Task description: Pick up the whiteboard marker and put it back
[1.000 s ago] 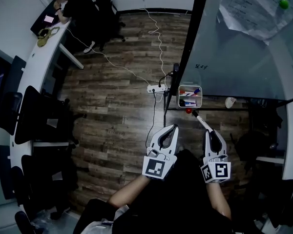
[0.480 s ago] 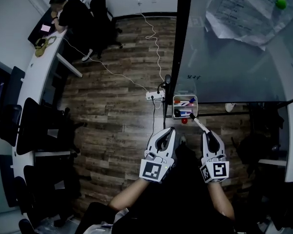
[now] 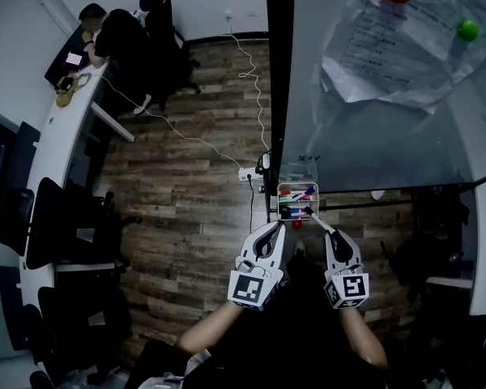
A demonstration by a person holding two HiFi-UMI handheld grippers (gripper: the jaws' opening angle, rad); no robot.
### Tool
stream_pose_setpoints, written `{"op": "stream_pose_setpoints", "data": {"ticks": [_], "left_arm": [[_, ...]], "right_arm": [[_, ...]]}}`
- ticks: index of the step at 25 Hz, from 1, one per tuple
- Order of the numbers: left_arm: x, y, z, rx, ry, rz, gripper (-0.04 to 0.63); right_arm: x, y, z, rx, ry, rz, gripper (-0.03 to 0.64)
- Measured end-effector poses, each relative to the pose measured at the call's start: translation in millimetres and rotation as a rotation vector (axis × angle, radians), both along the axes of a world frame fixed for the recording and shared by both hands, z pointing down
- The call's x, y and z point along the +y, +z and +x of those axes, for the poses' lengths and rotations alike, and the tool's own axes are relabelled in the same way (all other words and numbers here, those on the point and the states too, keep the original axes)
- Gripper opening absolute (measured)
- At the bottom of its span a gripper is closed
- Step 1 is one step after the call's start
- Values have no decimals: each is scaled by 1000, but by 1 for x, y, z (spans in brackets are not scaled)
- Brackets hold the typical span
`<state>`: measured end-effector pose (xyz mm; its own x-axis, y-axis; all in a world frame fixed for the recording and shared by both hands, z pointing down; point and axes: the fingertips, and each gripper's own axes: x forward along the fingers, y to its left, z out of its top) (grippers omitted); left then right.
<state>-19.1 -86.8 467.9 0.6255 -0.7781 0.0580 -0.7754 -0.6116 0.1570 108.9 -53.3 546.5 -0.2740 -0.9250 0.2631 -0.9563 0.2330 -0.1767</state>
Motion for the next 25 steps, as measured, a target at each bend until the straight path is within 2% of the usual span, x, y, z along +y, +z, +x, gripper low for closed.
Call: {"op": "stream_pose_setpoints", "data": {"ticks": [10,14,22,25], "left_arm": [[-14,7,5,-8,-7,-15,8],[-18,9,7,-23,-1,-16,8],[-22,8,7,-5,-17,-30,8],[-22,9,8,-29,-4,-23,8]], "right_arm": [[-13,30,2,5,-20,-63,77],[-19,27,-5,-3,-35,-66,77],[-24,31,-9,-8,-45,-75,78],[-28,32,-11,-8,-49,-76,77]]}}
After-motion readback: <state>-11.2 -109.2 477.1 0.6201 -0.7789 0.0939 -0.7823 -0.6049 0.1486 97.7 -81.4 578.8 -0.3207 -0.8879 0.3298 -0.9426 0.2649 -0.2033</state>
